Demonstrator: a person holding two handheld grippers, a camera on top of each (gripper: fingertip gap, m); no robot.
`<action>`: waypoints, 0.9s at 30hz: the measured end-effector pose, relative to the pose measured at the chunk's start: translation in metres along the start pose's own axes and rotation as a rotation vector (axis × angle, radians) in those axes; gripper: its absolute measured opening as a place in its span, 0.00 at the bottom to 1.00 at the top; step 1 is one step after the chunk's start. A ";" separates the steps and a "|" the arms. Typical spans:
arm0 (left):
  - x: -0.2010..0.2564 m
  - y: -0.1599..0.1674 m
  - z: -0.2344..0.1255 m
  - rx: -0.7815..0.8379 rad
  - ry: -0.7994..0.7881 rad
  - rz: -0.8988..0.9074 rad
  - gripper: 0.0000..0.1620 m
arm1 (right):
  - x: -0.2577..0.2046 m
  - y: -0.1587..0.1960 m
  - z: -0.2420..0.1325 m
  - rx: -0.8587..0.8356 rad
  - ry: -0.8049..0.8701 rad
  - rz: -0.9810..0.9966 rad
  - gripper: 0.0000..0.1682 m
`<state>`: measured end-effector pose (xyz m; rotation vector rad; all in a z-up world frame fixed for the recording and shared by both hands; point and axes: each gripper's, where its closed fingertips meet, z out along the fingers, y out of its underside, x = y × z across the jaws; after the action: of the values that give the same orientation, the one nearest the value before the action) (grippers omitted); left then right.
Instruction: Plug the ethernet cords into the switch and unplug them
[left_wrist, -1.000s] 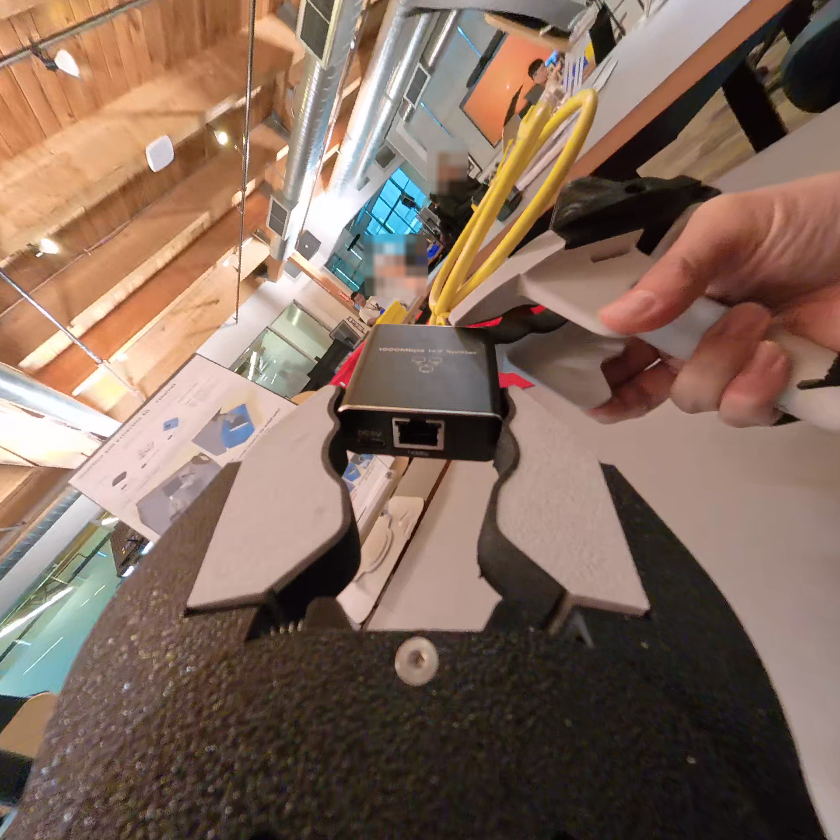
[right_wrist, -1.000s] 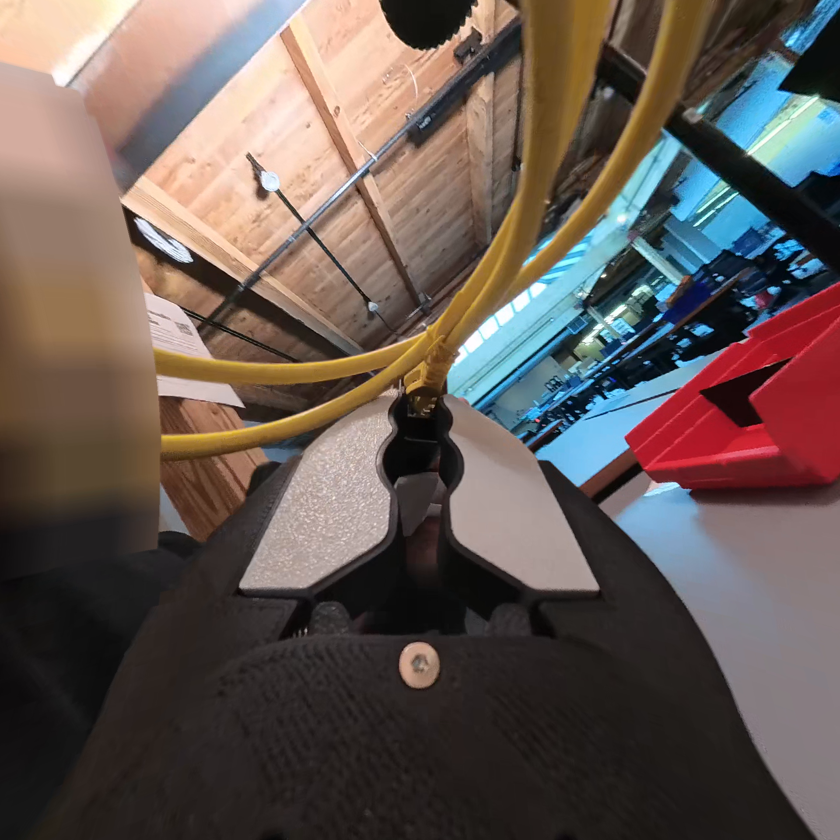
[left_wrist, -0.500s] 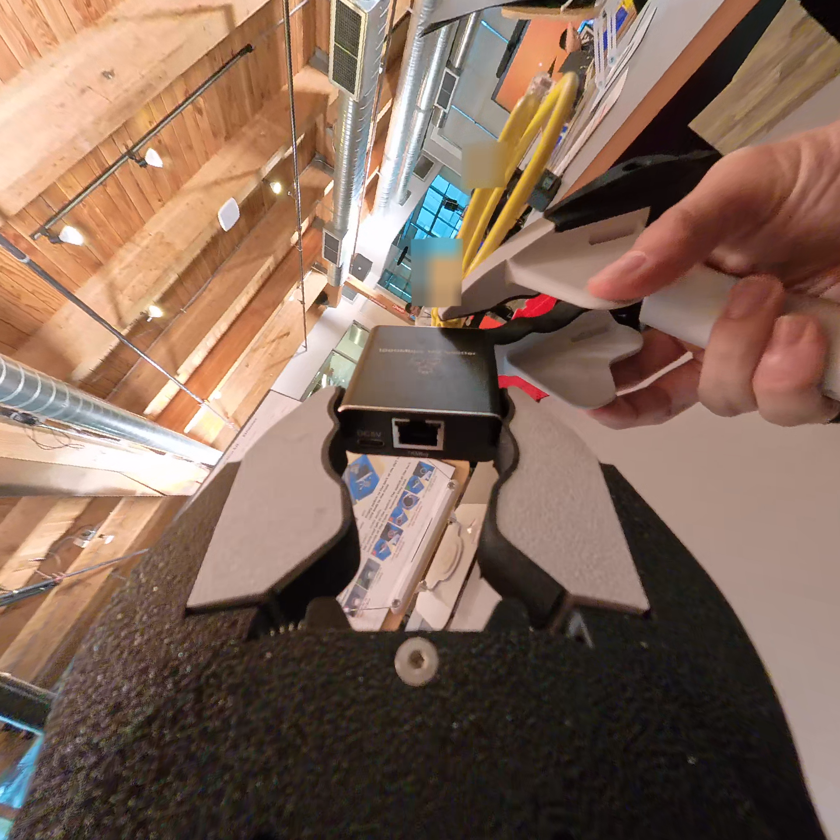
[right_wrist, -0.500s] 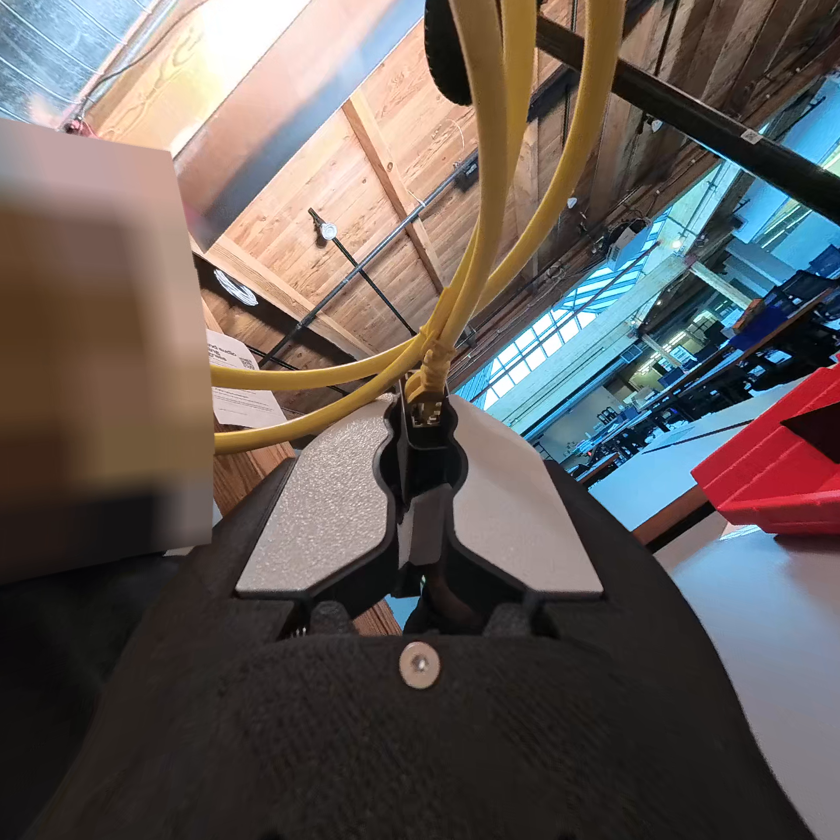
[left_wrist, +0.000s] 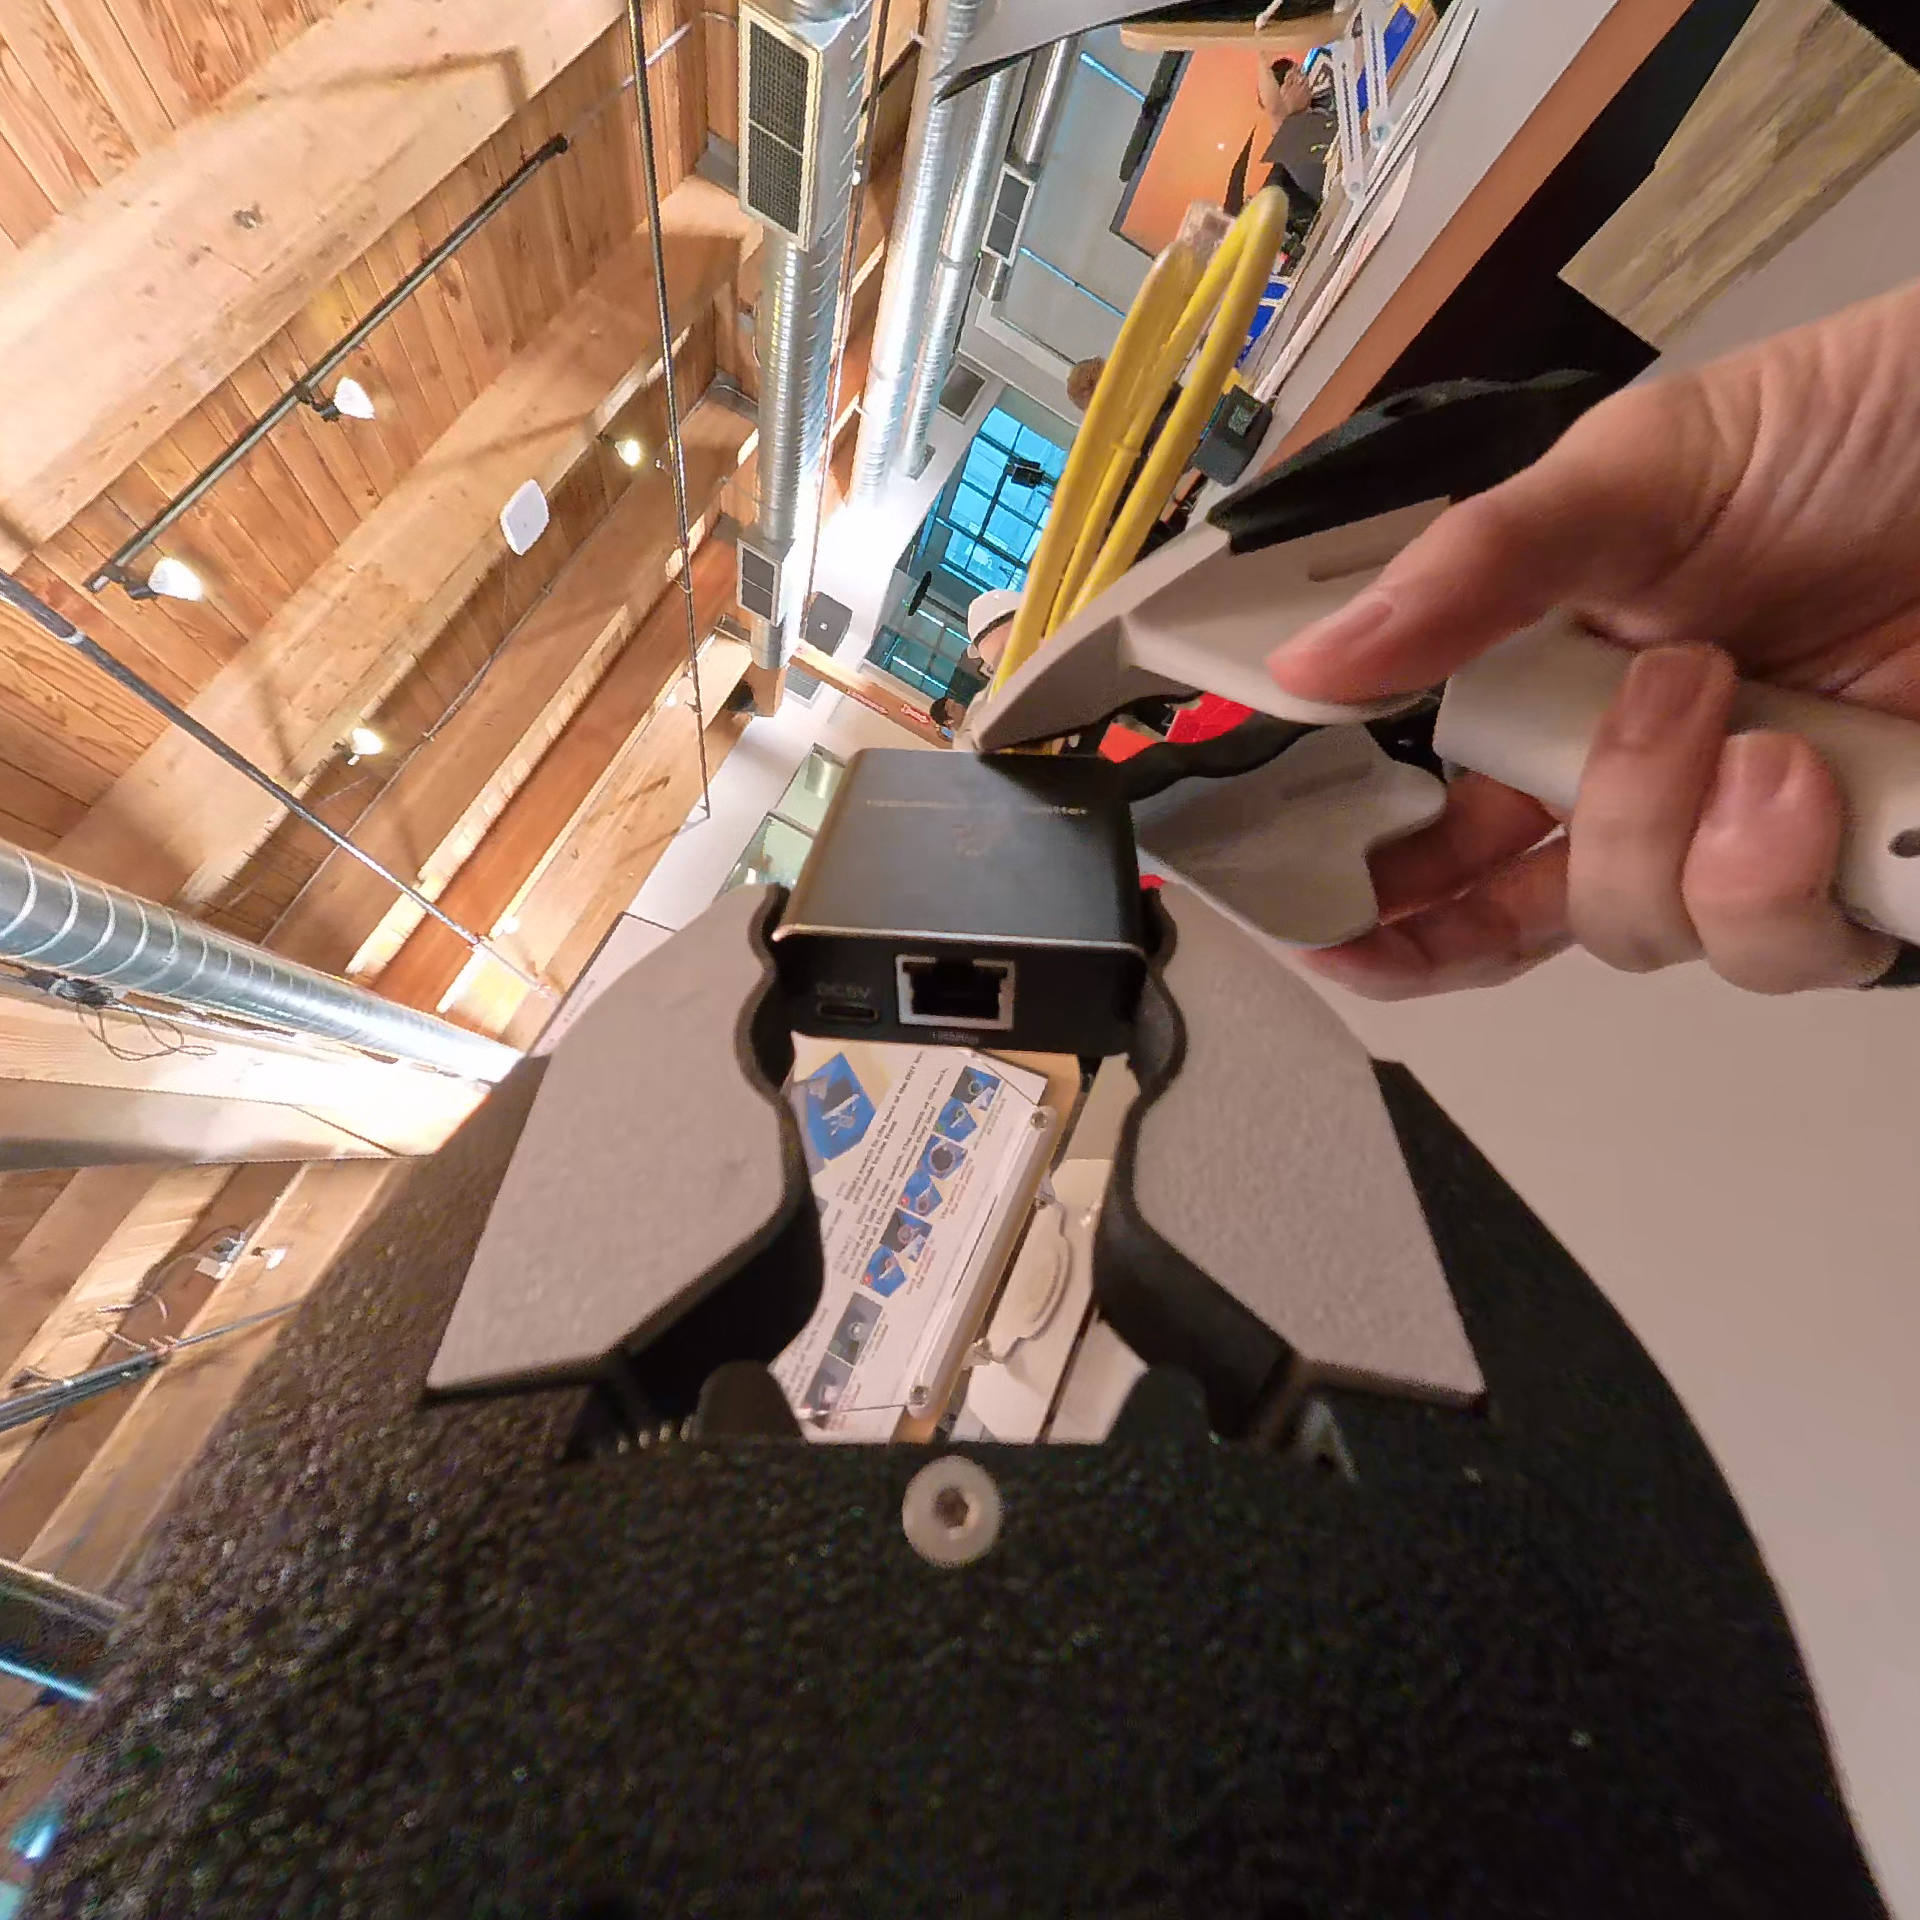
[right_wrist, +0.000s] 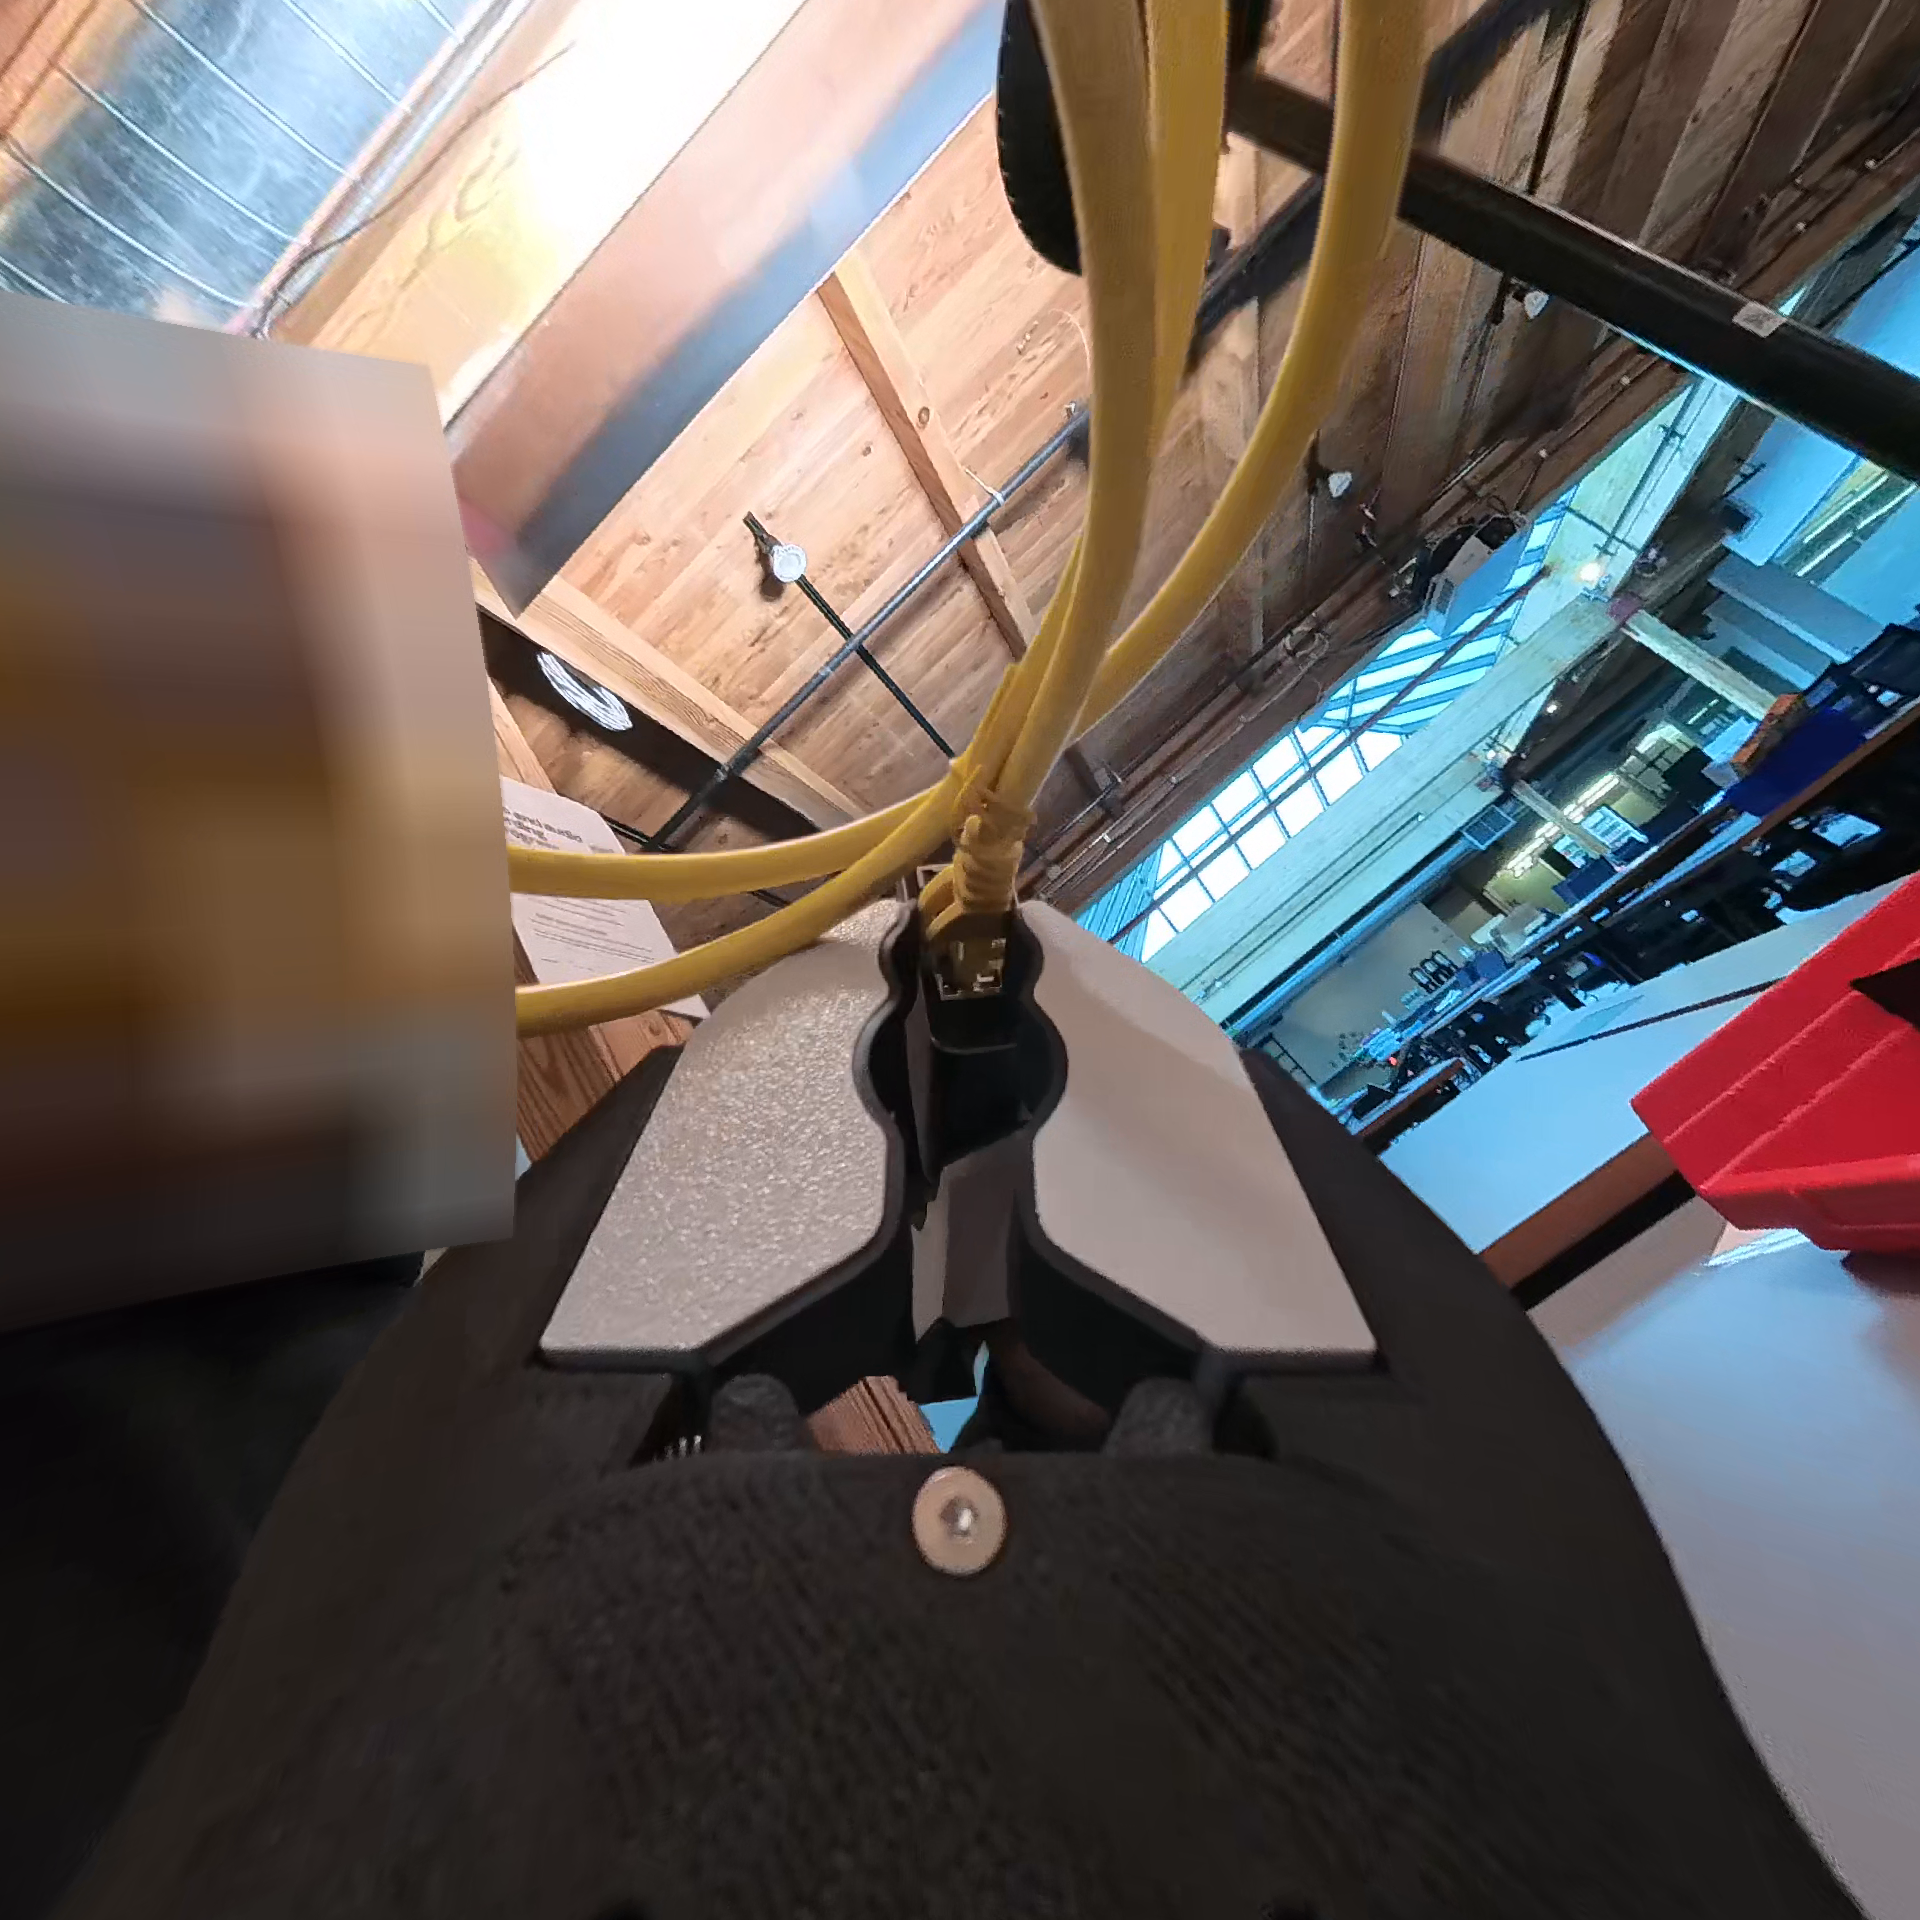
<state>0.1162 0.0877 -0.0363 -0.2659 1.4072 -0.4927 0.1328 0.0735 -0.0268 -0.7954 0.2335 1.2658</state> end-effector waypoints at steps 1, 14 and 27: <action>0.000 0.001 0.000 -0.002 0.003 -0.010 0.39 | 0.001 0.000 0.000 0.005 0.004 0.000 0.09; 0.006 0.010 0.004 -0.058 -0.003 -0.127 0.39 | 0.009 -0.001 -0.003 -0.033 0.117 -0.182 0.09; 0.015 0.023 0.008 -0.125 0.012 -0.225 0.39 | 0.023 -0.001 -0.010 -0.092 0.193 -0.214 0.09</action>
<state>0.1293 0.0995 -0.0591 -0.5271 1.4287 -0.5924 0.1441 0.0848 -0.0467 -0.9963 0.2401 1.0048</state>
